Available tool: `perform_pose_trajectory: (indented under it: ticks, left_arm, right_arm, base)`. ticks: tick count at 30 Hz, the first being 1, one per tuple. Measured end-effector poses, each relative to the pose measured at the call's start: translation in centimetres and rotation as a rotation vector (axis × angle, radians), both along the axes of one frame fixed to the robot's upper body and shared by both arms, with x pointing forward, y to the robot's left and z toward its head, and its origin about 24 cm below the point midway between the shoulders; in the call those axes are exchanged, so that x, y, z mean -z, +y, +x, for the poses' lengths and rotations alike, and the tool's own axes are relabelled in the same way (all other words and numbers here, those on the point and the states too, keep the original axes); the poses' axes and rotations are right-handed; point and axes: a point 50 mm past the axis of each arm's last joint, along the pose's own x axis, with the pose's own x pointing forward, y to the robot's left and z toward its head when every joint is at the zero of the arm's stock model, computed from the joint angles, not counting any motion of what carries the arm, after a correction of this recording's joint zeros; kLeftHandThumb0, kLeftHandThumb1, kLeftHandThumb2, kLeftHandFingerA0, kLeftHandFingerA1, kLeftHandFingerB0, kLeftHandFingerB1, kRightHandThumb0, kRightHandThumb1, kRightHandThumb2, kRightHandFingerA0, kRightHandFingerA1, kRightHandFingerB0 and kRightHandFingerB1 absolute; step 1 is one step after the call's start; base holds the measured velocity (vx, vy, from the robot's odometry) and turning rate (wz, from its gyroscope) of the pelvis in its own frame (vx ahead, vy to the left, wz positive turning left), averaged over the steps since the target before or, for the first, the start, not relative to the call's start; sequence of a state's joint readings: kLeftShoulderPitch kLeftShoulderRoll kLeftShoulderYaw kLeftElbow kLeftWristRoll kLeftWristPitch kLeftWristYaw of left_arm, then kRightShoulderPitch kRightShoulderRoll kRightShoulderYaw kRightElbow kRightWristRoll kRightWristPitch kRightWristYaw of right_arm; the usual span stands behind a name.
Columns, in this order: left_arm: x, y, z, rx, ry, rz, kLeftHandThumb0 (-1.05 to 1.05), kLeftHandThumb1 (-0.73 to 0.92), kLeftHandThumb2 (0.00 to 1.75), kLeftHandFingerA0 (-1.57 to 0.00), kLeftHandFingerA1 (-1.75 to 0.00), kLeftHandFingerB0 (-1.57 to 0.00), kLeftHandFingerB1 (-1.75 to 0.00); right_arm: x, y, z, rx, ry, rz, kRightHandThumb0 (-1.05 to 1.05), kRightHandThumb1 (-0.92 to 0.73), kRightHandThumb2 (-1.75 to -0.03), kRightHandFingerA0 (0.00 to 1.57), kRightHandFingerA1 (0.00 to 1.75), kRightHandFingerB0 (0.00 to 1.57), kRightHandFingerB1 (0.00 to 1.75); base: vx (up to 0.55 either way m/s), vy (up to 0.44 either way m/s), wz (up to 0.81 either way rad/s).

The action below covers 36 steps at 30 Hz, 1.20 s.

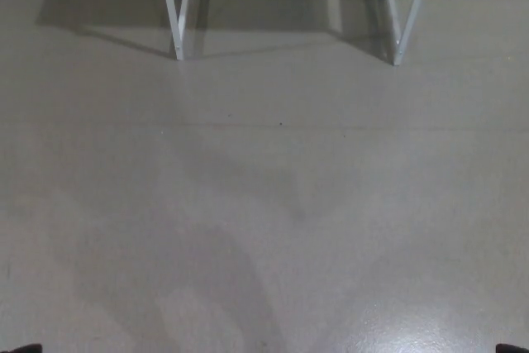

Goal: The robot walk towards a table in front and click the button on the base of the boilling pot using its left middle finger

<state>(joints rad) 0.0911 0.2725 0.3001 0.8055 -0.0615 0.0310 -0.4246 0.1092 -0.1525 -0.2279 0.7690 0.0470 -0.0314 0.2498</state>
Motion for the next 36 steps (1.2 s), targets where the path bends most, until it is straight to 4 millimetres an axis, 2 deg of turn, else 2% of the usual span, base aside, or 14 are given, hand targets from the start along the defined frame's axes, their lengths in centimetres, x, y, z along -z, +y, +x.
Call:
perform_pose_trajectory:
  ticks: [6,8,9,18,19,20,22,23,24,26,27,34,35,36]
  left_arm:
    - [-0.5,0.3,0.1,-0.016,-0.037,-0.112,-0.01,0.64,0.58,-0.19,-0.34,-0.17,-0.27]
    - [-0.5,0.2,0.1,-0.014,-0.041,-0.132,-0.02,0.63,0.58,-0.19,-0.33,-0.16,-0.27]
    - [-0.5,0.2,0.1,-0.010,-0.044,-0.144,-0.02,0.63,0.58,-0.19,-0.34,-0.17,-0.27]
    - [-0.4,0.0,-0.3,0.000,-0.044,-0.183,0.00,0.63,0.58,-0.18,-0.33,-0.16,-0.27]
    - [-0.4,0.0,-0.2,0.001,-0.044,-0.183,0.00,0.63,0.58,-0.18,-0.33,-0.16,-0.26]
    - [-0.5,0.1,-0.2,0.001,-0.046,-0.181,0.01,0.63,0.58,-0.19,-0.33,-0.17,-0.27]
    - [-0.7,0.3,0.0,0.004,-0.054,-0.174,0.01,0.63,0.58,-0.19,-0.33,-0.17,-0.27]
    - [-0.7,0.2,0.0,0.006,-0.056,-0.174,0.02,0.63,0.59,-0.19,-0.33,-0.16,-0.27]
    - [-0.5,0.2,-0.2,0.004,-0.049,-0.178,0.02,0.63,0.59,-0.19,-0.33,-0.16,-0.27]
    - [-0.4,0.2,-0.4,0.001,-0.044,-0.178,0.01,0.62,0.58,-0.19,-0.33,-0.17,-0.27]
    - [-0.4,0.2,-0.5,-0.001,-0.042,-0.176,0.01,0.62,0.59,-0.19,-0.33,-0.17,-0.27]
    - [-0.5,0.3,-0.7,0.004,-0.037,-0.160,0.02,0.62,0.58,-0.19,-0.32,-0.16,-0.27]
    - [-0.7,0.5,-0.6,0.005,-0.042,-0.150,0.02,0.62,0.58,-0.19,-0.32,-0.16,-0.27]
    - [-0.8,0.6,-0.6,0.004,-0.043,-0.145,0.02,0.62,0.58,-0.19,-0.32,-0.16,-0.27]
  right_arm:
    - [-0.2,-0.1,-0.1,-0.001,-0.039,0.049,-0.04,-0.36,-0.84,0.27,0.55,0.19,0.51]
    - [-0.2,-0.1,-0.1,-0.006,-0.047,0.055,-0.06,-0.54,-0.55,0.39,0.39,0.31,0.34]
    - [-0.3,0.0,-0.1,-0.009,-0.051,0.057,-0.04,-0.38,-0.86,0.28,0.56,0.19,0.51]
    - [-0.4,0.0,-0.1,-0.037,-0.071,0.051,-0.05,-0.38,-0.86,0.28,0.56,0.18,0.51]
    - [-0.4,0.0,0.0,-0.041,-0.073,0.049,-0.08,-0.55,-0.56,0.40,0.39,0.31,0.34]
    - [-0.4,0.1,-0.1,-0.044,-0.072,0.048,-0.05,-0.37,-0.86,0.28,0.56,0.19,0.51]
    - [-0.4,0.1,-0.1,-0.050,-0.071,0.046,-0.05,-0.37,-0.86,0.28,0.56,0.19,0.51]
    - [-0.4,0.0,-0.1,-0.051,-0.073,0.041,-0.09,-0.55,-0.56,0.40,0.39,0.30,0.34]
    - [-0.5,-0.2,-0.2,-0.051,-0.074,0.034,-0.05,-0.38,-0.86,0.28,0.56,0.18,0.51]
    - [-0.5,-0.3,-0.4,-0.049,-0.071,0.028,-0.07,-0.56,-0.56,0.40,0.38,0.31,0.34]
    - [-0.4,-0.3,-0.5,-0.049,-0.067,0.027,-0.04,-0.39,-0.87,0.29,0.56,0.18,0.51]
    - [-0.1,0.2,-0.8,-0.055,-0.057,0.035,-0.05,-0.37,-0.86,0.31,0.57,0.20,0.52]
    - [-0.1,0.3,-0.8,-0.056,-0.057,0.035,-0.07,-0.55,-0.55,0.43,0.39,0.33,0.34]
    - [-0.1,0.3,-0.8,-0.056,-0.059,0.035,-0.07,-0.55,-0.55,0.43,0.39,0.33,0.34]
  base:
    - [0.00,0.000,0.00]
    - [0.00,0.000,0.00]
    - [0.00,0.000,0.00]
    - [0.01,-0.005,0.02]
    - [0.00,0.000,0.00]
    - [-0.12,-0.029,-0.01]
    - [-0.13,-0.035,0.22]
    - [-0.13,-0.020,-0.08]
    - [0.00,0.012,-0.11]
    - [0.02,0.051,-0.06]
    - [0.06,0.127,-0.08]
    - [0.17,0.316,-0.11]
    - [0.15,0.216,0.05]
    - [0.18,0.165,-0.01]
